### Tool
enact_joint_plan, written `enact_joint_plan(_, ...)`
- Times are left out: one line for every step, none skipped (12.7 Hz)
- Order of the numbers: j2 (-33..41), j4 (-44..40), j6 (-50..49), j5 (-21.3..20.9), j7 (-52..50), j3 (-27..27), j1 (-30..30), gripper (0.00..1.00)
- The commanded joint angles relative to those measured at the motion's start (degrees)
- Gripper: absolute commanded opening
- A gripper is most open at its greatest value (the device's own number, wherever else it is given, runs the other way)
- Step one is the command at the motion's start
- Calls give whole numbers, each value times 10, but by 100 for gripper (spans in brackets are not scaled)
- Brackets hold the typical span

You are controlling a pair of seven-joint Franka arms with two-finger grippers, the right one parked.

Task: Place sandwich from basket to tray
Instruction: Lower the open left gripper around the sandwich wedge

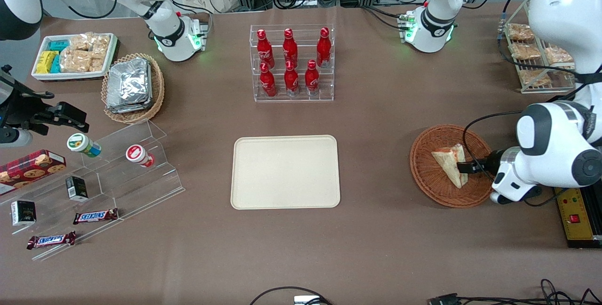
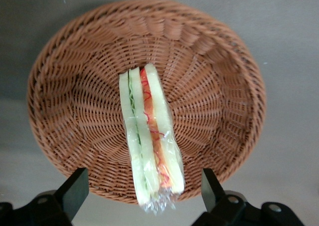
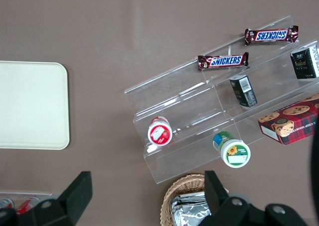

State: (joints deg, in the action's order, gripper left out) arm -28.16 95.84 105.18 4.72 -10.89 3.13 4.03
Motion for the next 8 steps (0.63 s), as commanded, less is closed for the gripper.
enact_joint_plan(-22, 12, 31, 10, -34, -2, 2, 100)
enact_joint_plan(-36, 16, 39, 11, -40, -1, 1, 100)
enact_joint_plan(-39, 27, 56, 10, -40, -1, 1, 100)
enact_joint_plan(-42, 40, 70, 11, -40, -1, 1, 100)
enact_joint_plan(-44, 50, 85, 11, -40, -1, 1, 100)
enact_joint_plan(-49, 57, 93, 11, -40, -1, 1, 100)
enact_joint_plan(-51, 58, 93, 11, -40, -1, 1, 88)
enact_joint_plan(-50, 58, 93, 11, -40, -1, 0, 55)
